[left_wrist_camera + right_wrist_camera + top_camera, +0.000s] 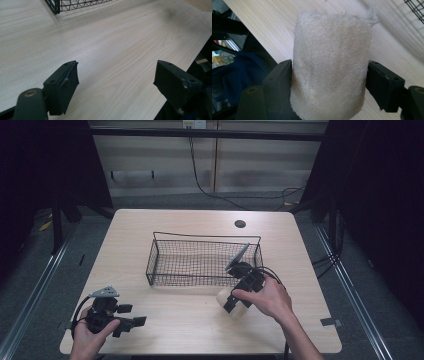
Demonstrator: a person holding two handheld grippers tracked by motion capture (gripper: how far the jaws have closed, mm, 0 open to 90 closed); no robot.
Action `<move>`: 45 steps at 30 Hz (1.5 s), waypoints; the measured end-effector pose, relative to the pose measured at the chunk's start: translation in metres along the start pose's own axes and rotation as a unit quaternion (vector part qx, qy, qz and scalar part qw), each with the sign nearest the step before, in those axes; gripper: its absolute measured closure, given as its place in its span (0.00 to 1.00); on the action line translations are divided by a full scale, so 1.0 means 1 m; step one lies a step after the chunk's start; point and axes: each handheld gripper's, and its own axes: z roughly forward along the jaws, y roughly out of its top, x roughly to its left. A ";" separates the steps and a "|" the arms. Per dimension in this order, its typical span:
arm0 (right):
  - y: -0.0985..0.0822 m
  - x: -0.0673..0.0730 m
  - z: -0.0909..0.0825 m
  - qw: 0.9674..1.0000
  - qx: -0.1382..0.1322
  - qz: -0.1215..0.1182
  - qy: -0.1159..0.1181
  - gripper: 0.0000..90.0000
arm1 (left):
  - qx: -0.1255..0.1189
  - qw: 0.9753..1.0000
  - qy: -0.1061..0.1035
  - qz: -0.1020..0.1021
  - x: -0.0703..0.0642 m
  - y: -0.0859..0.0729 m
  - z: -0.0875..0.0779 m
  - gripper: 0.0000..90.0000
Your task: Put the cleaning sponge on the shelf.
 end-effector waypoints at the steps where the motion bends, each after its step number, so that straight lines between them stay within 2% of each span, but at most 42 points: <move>1: 0.000 0.000 0.000 1.000 0.000 0.000 0.000 0.28 | 0.000 1.000 0.000 0.000 0.000 0.000 0.000 0.21; 3: 0.002 0.002 -0.005 1.000 -0.002 -0.003 0.004 0.28 | 0.000 1.000 0.001 0.001 0.000 0.000 0.000 0.21; 5: 0.003 0.003 -0.009 1.000 0.000 -0.001 -0.003 0.28 | 0.001 1.000 0.003 0.001 0.000 0.000 0.000 0.21; 10: 0.006 0.006 -0.018 1.000 -0.001 -0.002 -0.003 0.28 | 0.002 1.000 0.001 0.001 0.000 0.000 0.000 0.21; 14: 0.007 0.008 -0.027 1.000 -0.007 0.000 0.005 0.28 | 0.000 1.000 0.003 0.000 0.000 0.000 0.000 0.21; 22: 0.009 0.004 -0.038 1.000 -0.017 0.005 0.008 0.28 | 0.001 1.000 0.004 0.002 -0.001 0.000 0.000 0.21; 24: 0.009 0.005 -0.043 0.999 -0.034 0.013 0.006 0.28 | 0.002 1.000 0.003 0.002 0.000 0.000 0.000 0.21; 27: 0.009 0.003 -0.044 0.999 -0.040 0.013 0.006 0.28 | 0.002 1.000 0.007 0.004 -0.001 0.000 0.001 0.21; 31: 0.011 -0.002 -0.045 0.998 -0.052 0.027 0.007 0.28 | 0.002 1.000 0.006 0.003 -0.001 0.000 0.001 0.21; 33: 0.012 -0.004 -0.046 0.998 -0.052 0.030 0.005 0.28 | 0.003 1.000 0.007 0.004 -0.001 0.000 0.001 0.21; 34: 0.014 -0.005 -0.048 0.998 -0.048 0.033 -0.003 0.28 | 0.002 1.000 0.007 0.001 -0.001 0.000 0.001 0.21; 45: 0.028 -0.009 -0.062 0.997 -0.054 0.046 -0.010 0.28 | 0.003 1.000 0.008 0.006 -0.001 0.000 0.000 0.21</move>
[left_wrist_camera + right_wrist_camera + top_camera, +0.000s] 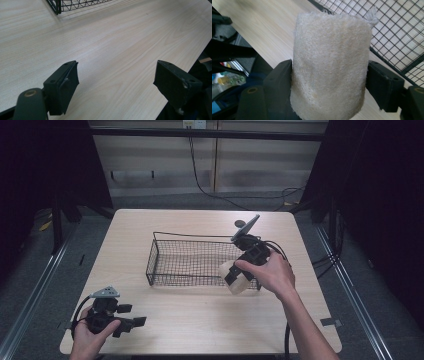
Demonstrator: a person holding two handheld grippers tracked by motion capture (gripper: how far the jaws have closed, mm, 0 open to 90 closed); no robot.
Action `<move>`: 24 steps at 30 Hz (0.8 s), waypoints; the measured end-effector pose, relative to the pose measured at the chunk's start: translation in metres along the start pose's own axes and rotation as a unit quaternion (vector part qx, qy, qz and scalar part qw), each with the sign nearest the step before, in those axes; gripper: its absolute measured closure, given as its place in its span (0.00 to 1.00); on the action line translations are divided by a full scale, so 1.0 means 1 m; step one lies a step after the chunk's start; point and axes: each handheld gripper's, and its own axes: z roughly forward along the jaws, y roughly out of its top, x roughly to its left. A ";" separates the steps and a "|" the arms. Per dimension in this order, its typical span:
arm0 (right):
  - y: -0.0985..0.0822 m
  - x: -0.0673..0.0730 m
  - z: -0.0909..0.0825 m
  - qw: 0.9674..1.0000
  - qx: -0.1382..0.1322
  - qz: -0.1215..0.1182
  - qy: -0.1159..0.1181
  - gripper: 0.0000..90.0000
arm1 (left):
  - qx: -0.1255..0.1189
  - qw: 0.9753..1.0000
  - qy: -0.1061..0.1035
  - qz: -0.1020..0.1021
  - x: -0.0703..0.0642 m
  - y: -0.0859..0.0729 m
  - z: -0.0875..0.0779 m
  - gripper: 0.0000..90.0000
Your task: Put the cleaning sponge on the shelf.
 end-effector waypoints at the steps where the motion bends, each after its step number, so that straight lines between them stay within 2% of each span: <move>1: 0.003 -0.003 0.000 1.000 0.001 0.009 -0.001 0.28 | -0.002 1.000 0.001 -0.002 0.000 0.000 0.001 0.21; 10: 0.013 -0.013 -0.007 0.999 -0.012 0.033 -0.016 0.28 | 0.000 1.000 0.001 -0.003 0.000 0.000 0.000 0.21; 12: 0.015 -0.014 -0.007 0.998 -0.020 0.046 -0.025 0.28 | -0.001 1.000 0.001 -0.001 0.000 0.000 0.000 0.21; 16: 0.020 -0.019 -0.003 0.997 -0.016 0.064 -0.042 0.28 | -0.002 1.000 0.001 -0.002 0.000 0.000 0.000 0.21; 20: 0.022 -0.022 -0.003 0.996 -0.025 0.075 -0.043 0.28 | -0.004 1.000 0.001 -0.003 0.000 0.000 0.000 0.21; 24: 0.022 -0.026 -0.004 0.994 -0.037 0.085 -0.053 0.28 | -0.002 1.000 0.001 -0.002 0.000 0.000 0.000 0.21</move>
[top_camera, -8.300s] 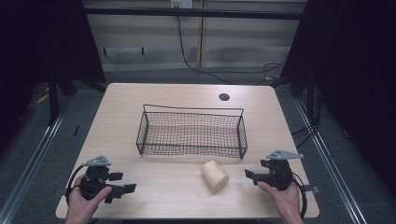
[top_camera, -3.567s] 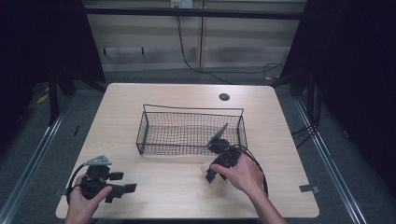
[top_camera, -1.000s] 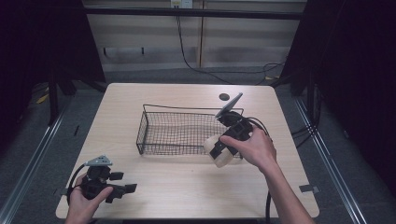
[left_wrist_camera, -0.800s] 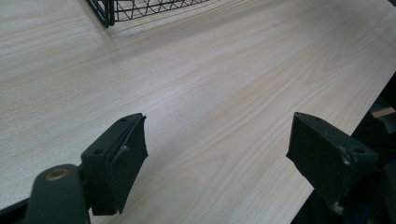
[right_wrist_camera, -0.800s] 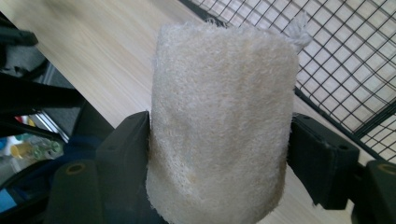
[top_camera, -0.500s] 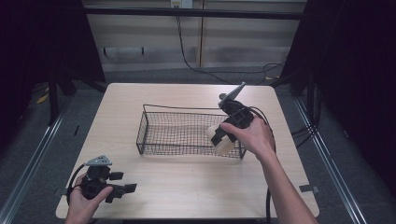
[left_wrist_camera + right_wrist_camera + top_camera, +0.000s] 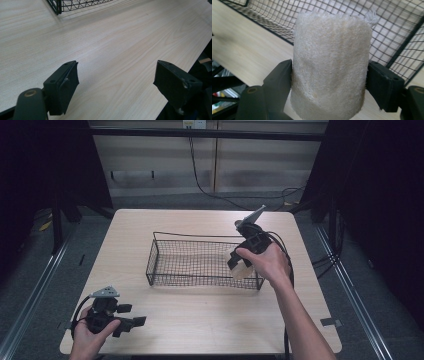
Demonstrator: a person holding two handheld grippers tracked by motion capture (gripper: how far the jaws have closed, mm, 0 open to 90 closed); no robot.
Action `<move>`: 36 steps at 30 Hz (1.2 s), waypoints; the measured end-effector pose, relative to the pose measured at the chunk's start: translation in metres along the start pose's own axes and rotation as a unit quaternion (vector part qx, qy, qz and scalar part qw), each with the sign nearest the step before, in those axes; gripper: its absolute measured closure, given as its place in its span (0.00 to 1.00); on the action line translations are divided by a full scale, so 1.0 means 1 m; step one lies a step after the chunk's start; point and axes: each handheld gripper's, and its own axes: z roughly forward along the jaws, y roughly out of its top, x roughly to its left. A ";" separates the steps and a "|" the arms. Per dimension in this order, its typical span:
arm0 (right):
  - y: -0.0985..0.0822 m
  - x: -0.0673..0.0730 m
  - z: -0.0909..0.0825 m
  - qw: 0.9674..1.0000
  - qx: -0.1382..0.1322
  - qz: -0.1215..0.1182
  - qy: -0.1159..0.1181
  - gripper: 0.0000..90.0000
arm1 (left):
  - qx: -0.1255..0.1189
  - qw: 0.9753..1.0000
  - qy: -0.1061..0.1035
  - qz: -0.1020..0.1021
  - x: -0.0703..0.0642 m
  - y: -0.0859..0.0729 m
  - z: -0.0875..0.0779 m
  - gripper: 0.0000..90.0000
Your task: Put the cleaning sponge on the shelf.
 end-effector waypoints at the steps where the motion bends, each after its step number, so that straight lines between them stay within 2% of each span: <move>1: 0.000 -0.001 0.000 1.000 0.001 0.004 -0.001 0.28 | -0.001 1.000 0.000 -0.002 0.000 0.000 0.000 0.21; 3: 0.002 -0.004 0.002 1.000 0.000 0.016 -0.009 0.28 | 0.001 1.000 0.001 0.000 0.000 0.000 0.000 0.21; 9: 0.006 -0.008 0.007 0.999 0.003 0.026 -0.021 0.28 | 0.000 1.000 0.000 0.000 0.000 0.000 0.000 0.21; 11: 0.008 -0.010 0.010 0.999 0.002 0.038 -0.035 0.28 | 0.000 1.000 -0.001 0.000 0.000 0.000 0.000 0.21; 18: 0.012 -0.016 0.020 0.996 -0.008 0.071 -0.055 0.28 | 0.002 1.000 -0.001 0.001 0.000 0.000 0.000 0.21; 23: 0.012 -0.022 0.025 0.995 -0.019 0.081 -0.058 0.28 | 0.003 1.000 0.000 0.001 0.000 0.000 0.000 0.21; 36: 0.012 -0.034 0.042 0.991 -0.011 0.109 -0.074 0.28 | 0.005 1.000 -0.003 -0.002 0.000 0.000 0.000 0.21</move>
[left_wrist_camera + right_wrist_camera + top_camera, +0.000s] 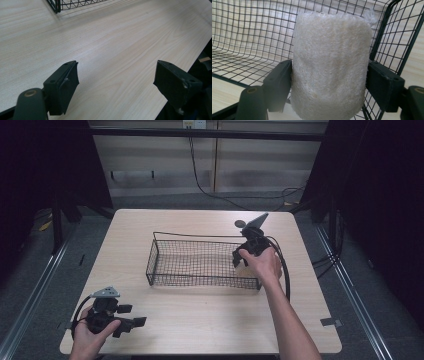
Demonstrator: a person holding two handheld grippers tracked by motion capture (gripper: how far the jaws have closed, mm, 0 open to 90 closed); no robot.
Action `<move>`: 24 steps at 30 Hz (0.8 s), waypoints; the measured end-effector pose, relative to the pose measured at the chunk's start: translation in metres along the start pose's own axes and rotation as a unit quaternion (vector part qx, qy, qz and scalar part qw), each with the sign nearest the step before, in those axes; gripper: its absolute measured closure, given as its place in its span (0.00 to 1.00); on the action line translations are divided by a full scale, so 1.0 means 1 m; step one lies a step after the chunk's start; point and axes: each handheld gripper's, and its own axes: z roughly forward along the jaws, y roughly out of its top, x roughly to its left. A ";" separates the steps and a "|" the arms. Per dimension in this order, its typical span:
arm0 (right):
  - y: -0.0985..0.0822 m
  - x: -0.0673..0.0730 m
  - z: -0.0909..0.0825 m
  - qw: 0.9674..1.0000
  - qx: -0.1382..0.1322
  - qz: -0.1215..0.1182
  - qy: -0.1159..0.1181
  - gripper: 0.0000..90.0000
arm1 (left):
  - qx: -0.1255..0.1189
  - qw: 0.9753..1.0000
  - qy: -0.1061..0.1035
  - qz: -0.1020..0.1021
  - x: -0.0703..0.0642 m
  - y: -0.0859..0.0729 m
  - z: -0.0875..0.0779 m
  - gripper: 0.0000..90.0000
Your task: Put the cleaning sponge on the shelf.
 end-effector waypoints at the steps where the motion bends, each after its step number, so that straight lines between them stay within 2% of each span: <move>1: 0.000 -0.002 0.003 1.000 0.001 0.007 -0.001 0.28 | 0.000 1.000 0.002 -0.001 0.000 0.000 0.001 0.21; 5: 0.000 -0.005 0.008 1.000 0.004 0.012 0.001 0.28 | -0.001 1.000 0.001 -0.001 0.000 0.000 0.001 0.21; 7: -0.001 -0.007 0.010 1.000 0.004 0.017 0.010 0.28 | -0.001 1.000 0.002 0.000 0.000 0.000 0.000 0.21; 15: -0.001 -0.004 0.019 1.000 0.003 0.020 -0.002 0.28 | -0.002 1.000 0.001 0.000 0.000 0.000 0.000 0.21; 17: -0.002 -0.004 0.020 1.000 0.003 0.024 0.003 0.28 | -0.002 1.000 0.002 0.000 0.000 0.000 0.000 0.21; 24: -0.003 -0.003 0.023 0.999 0.018 0.032 -0.018 0.28 | -0.002 1.000 0.000 0.001 0.000 0.000 0.000 0.21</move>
